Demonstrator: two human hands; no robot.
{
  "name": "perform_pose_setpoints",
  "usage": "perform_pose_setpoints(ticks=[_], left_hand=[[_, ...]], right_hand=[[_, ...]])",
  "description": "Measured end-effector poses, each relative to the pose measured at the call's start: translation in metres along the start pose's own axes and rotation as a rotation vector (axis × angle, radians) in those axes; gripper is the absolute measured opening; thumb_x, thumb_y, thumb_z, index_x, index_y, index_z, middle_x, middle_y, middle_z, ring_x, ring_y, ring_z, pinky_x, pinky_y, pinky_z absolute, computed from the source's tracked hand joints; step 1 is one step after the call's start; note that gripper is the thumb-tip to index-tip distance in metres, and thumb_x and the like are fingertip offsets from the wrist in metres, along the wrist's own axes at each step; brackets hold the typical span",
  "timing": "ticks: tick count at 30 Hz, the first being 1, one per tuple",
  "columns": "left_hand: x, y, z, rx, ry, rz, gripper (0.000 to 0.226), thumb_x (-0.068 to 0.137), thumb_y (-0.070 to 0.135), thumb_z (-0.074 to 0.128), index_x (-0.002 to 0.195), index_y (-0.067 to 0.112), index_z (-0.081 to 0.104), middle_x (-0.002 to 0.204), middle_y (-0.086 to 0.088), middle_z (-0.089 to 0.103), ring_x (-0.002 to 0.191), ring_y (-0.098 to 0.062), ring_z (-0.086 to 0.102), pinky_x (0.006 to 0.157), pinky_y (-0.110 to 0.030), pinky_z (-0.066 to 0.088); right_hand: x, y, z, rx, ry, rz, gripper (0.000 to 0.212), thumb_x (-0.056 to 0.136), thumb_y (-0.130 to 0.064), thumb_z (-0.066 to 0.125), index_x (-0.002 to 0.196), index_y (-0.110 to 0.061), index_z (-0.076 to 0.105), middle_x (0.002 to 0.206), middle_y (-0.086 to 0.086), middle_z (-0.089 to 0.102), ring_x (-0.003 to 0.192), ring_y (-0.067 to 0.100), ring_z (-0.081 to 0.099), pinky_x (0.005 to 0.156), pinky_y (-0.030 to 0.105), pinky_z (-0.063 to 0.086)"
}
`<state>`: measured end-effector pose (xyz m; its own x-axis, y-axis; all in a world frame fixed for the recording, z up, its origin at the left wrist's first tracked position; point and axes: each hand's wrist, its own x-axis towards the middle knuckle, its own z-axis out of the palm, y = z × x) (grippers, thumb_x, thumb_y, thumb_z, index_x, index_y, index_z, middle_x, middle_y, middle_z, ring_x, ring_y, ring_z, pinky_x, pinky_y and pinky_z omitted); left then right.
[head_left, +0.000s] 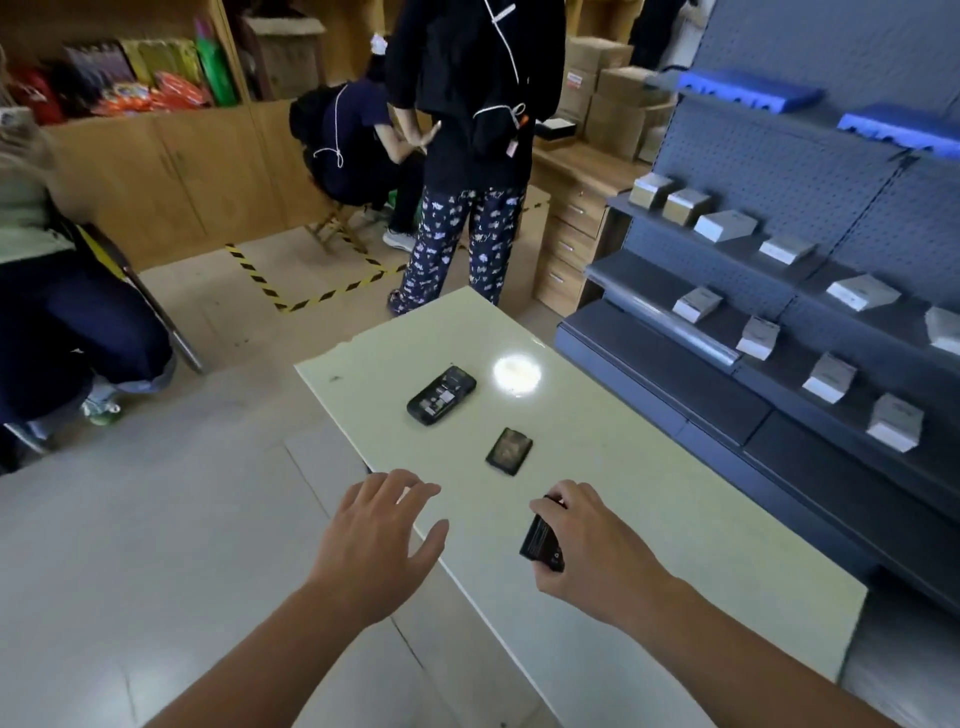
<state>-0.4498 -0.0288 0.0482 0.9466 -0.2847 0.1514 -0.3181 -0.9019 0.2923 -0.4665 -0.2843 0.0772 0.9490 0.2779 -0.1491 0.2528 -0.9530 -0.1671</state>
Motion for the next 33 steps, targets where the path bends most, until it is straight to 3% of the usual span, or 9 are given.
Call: perform_pose_setpoints(ticks=[9, 16, 21, 25, 29, 33], left_hand=[[0.141, -0.098, 0.013, 0.022, -0.066, 0.132, 0.045, 0.093, 0.053, 0.046, 0.124, 0.028, 0.068, 0.119, 0.006, 0.068, 0.111, -0.018, 0.064, 0.1, -0.04, 0.051], [0.234, -0.132, 0.033, 0.012, -0.075, 0.185, 0.035, 0.089, 0.044, 0.052, 0.112, 0.025, 0.071, 0.109, 0.004, 0.07, 0.101, -0.021, 0.066, 0.094, -0.04, 0.051], [0.272, -0.145, 0.068, 0.04, -0.159, 0.233, 0.041, 0.088, 0.046, 0.048, 0.11, 0.022, 0.072, 0.107, 0.001, 0.07, 0.097, -0.023, 0.067, 0.089, -0.041, 0.055], [0.303, -0.146, 0.123, 0.055, -0.298, 0.147, 0.045, 0.083, 0.05, 0.054, 0.111, 0.018, 0.069, 0.109, -0.004, 0.068, 0.095, -0.029, 0.066, 0.082, -0.043, 0.055], [0.326, -0.137, 0.175, 0.081, -0.481, -0.004, 0.08, 0.083, 0.067, 0.055, 0.137, 0.009, 0.049, 0.124, -0.009, 0.058, 0.109, -0.028, 0.057, 0.09, -0.039, 0.051], [0.34, -0.133, 0.203, 0.13, -0.538, -0.098, 0.089, 0.08, 0.07, 0.057, 0.139, 0.007, 0.034, 0.129, -0.011, 0.046, 0.114, -0.027, 0.049, 0.094, -0.036, 0.047]], right_hand=[[0.145, -0.03, 0.006, 0.035, 0.03, 0.062, 0.047, 0.085, -0.034, 0.064, 0.128, -0.018, 0.054, 0.127, 0.004, 0.048, 0.123, 0.02, 0.044, 0.089, 0.031, 0.057], [0.233, -0.024, 0.007, 0.07, -0.001, 0.127, 0.045, 0.086, -0.032, 0.063, 0.127, -0.016, 0.051, 0.128, 0.005, 0.046, 0.122, 0.022, 0.043, 0.086, 0.033, 0.055], [0.259, -0.021, 0.005, 0.101, -0.03, 0.205, 0.046, 0.087, -0.03, 0.06, 0.129, -0.016, 0.05, 0.13, 0.006, 0.045, 0.123, 0.023, 0.042, 0.086, 0.034, 0.055], [0.268, -0.015, 0.02, 0.13, -0.044, 0.275, 0.043, 0.079, -0.028, 0.061, 0.12, -0.017, 0.056, 0.122, 0.006, 0.051, 0.115, 0.025, 0.05, 0.077, 0.036, 0.058], [0.272, -0.015, 0.034, 0.177, -0.051, 0.347, 0.044, 0.066, -0.028, 0.072, 0.108, -0.017, 0.064, 0.106, 0.005, 0.061, 0.096, 0.025, 0.062, 0.064, 0.029, 0.059], [0.276, -0.02, 0.041, 0.215, -0.114, 0.39, 0.046, 0.072, -0.028, 0.069, 0.116, -0.016, 0.062, 0.114, 0.006, 0.059, 0.104, 0.027, 0.059, 0.069, 0.03, 0.059]])
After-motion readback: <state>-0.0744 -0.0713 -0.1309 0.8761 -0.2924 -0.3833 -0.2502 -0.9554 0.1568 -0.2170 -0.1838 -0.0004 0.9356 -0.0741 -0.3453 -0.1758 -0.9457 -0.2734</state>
